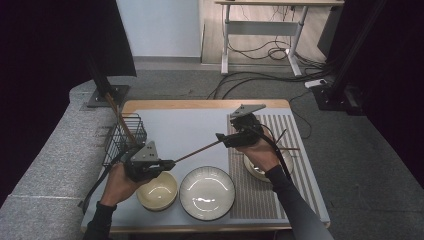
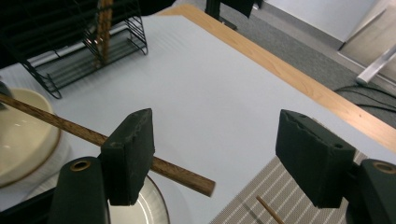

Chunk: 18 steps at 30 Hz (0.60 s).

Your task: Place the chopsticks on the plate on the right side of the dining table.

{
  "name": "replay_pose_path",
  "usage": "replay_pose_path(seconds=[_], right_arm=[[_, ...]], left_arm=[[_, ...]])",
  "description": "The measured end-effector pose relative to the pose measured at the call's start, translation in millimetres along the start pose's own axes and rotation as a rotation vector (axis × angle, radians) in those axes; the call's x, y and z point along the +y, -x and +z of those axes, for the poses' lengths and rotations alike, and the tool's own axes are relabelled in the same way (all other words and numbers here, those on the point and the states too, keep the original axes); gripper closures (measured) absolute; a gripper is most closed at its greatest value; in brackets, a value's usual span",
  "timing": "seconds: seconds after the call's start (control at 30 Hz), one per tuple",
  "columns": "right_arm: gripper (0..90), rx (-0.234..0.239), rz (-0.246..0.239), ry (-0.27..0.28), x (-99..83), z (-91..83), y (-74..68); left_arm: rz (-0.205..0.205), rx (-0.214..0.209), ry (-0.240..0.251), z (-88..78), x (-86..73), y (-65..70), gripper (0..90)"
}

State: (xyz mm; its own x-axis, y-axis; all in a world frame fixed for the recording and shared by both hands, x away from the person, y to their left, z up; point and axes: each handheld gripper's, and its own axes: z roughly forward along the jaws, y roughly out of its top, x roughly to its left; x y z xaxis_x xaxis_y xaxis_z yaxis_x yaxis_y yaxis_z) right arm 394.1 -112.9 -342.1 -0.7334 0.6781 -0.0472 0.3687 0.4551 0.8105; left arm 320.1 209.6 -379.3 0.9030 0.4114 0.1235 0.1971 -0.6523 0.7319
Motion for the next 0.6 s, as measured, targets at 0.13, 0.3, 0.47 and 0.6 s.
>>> replay_pose_path(seconds=[0.13,0.3,0.47,0.6], right_arm=[[28.2,0.003,0.015,-0.017,-9.2,6.7,3.3],[27.9,0.009,0.016,-0.034,-15.7,13.3,3.4],[27.7,0.054,0.004,-0.019,-14.4,2.6,3.3],[27.7,0.107,-0.013,-0.043,-16.8,-7.8,2.7]], left_arm=[[0.006,-0.002,-0.001,0.1,-0.2,1.1,85.6],[0.014,-0.010,-0.016,0.6,-1.3,1.8,85.8],[0.015,-0.046,-0.025,2.0,-5.9,1.0,85.9],[0.040,-0.073,-0.048,4.2,-7.3,3.4,85.9]])
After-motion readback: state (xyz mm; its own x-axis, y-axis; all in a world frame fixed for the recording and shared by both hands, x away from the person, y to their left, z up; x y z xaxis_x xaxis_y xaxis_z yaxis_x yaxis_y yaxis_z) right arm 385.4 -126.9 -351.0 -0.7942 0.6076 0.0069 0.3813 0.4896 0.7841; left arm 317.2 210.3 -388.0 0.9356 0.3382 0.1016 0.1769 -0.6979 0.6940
